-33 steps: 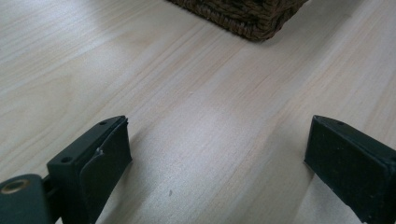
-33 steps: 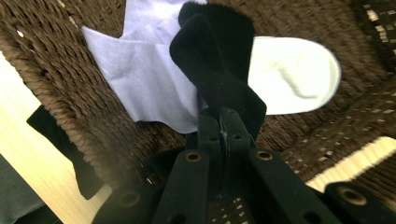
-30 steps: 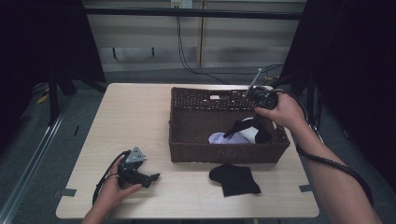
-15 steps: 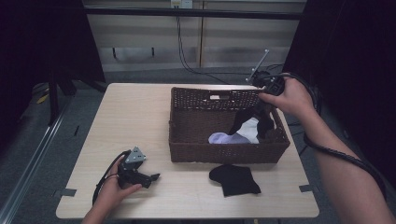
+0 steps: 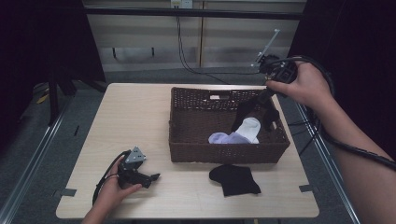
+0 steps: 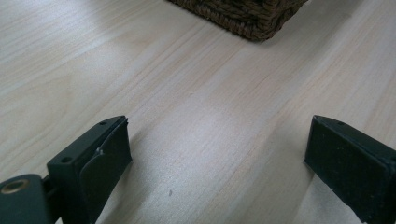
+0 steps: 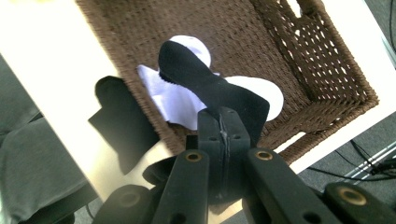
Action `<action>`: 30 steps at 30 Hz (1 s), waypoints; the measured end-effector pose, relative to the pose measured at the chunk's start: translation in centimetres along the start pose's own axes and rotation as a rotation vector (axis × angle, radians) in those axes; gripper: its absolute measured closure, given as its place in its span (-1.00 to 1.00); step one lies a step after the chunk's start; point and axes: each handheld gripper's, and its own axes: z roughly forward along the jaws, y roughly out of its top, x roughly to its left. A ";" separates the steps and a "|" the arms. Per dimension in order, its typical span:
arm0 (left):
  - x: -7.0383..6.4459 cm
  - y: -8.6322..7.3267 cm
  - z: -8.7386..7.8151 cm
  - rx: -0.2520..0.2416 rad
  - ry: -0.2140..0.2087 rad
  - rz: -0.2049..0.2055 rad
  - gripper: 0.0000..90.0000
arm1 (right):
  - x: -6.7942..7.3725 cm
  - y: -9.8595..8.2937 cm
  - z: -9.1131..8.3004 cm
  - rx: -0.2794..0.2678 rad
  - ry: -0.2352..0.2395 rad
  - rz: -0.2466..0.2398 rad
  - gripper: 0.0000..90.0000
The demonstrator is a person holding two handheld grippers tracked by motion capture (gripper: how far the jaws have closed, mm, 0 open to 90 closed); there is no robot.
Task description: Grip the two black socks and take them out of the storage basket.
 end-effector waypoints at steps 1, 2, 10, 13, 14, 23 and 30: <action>0.0 0.0 0.0 0.000 0.000 0.000 -0.87 | 0.3 -0.1 -0.4 0.001 0.000 -0.008 0.98; 0.0 0.0 0.0 0.000 0.000 0.000 -0.87 | 0.7 -0.1 -0.8 -0.002 -0.001 -0.017 0.98; 0.0 0.0 0.0 0.000 0.000 0.000 -0.87 | 4.2 -0.8 -2.6 -0.036 0.043 -0.090 0.98; 0.0 0.0 0.0 0.000 -0.003 -0.007 -0.87 | 5.5 -1.1 -2.5 -0.032 0.058 -0.120 0.98; 0.0 0.0 0.0 -0.001 -0.003 -0.006 -0.87 | 5.9 -1.2 -2.4 -0.033 0.061 -0.129 0.98; -0.1 0.0 0.0 -0.007 0.001 -0.010 -0.87 | 8.3 -2.3 -0.6 -0.031 0.108 -0.184 0.98; -0.1 0.0 0.1 -0.009 0.001 -0.009 -0.87 | 9.5 -2.3 2.6 -0.031 0.159 -0.211 0.98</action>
